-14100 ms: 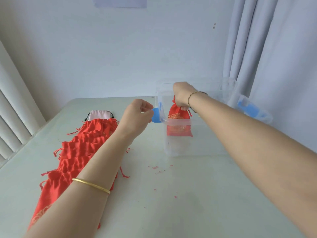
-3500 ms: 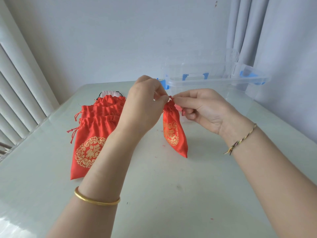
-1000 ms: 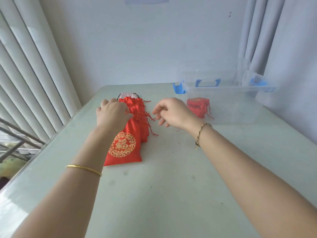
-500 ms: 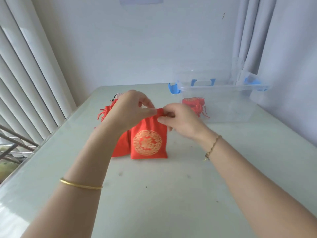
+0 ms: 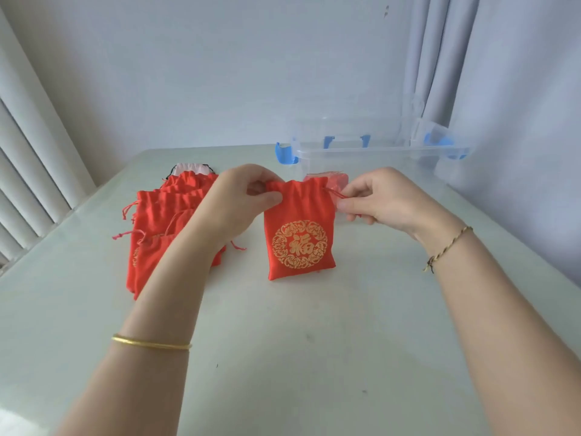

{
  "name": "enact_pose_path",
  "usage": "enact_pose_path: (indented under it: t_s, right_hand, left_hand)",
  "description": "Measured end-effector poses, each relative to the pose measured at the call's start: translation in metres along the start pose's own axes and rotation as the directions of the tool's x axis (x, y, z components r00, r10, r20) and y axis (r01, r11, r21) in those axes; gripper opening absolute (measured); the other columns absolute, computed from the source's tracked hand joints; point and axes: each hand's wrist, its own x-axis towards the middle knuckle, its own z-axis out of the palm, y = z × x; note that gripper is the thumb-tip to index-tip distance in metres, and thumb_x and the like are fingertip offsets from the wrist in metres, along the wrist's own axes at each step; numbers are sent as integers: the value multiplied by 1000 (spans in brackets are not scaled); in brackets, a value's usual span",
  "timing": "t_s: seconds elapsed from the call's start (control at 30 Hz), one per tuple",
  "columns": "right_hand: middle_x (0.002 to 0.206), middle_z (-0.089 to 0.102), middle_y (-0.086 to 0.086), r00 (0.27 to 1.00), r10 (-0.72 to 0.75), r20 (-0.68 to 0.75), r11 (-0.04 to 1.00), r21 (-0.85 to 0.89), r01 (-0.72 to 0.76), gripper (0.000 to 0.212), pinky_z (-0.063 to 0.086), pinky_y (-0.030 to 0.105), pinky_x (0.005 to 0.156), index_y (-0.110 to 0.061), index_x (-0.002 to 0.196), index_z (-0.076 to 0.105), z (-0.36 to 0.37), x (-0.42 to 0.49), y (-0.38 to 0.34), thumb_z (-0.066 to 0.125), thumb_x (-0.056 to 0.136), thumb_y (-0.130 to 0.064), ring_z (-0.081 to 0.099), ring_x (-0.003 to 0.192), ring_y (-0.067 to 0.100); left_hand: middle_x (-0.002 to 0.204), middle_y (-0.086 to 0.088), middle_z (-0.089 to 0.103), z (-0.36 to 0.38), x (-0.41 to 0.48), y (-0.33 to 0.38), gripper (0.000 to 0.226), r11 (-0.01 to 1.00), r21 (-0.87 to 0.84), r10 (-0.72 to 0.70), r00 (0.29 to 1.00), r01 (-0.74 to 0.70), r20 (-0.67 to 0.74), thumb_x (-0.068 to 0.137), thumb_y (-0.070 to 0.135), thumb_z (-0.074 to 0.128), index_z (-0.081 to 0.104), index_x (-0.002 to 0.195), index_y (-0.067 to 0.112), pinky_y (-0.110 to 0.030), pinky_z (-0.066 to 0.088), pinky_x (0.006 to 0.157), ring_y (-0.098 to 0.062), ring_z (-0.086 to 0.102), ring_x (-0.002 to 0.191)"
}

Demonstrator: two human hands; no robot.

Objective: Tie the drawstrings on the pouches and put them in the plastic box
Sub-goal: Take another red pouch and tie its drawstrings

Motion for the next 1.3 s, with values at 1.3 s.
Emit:
enact_pose_path:
  t_s: [1.3]
  right_hand:
    - [42,46,-9,854,518,47,319,916,-244,29,21,11,31,-21,63,46,-26,3,24,47,91,-23,37,31,1]
  left_hand:
    - [38,10,47,-32,8,-35,40,934,-256,-319,907,250,-277,97,27,44,48,59,16,-25,32,52,-1,36,32]
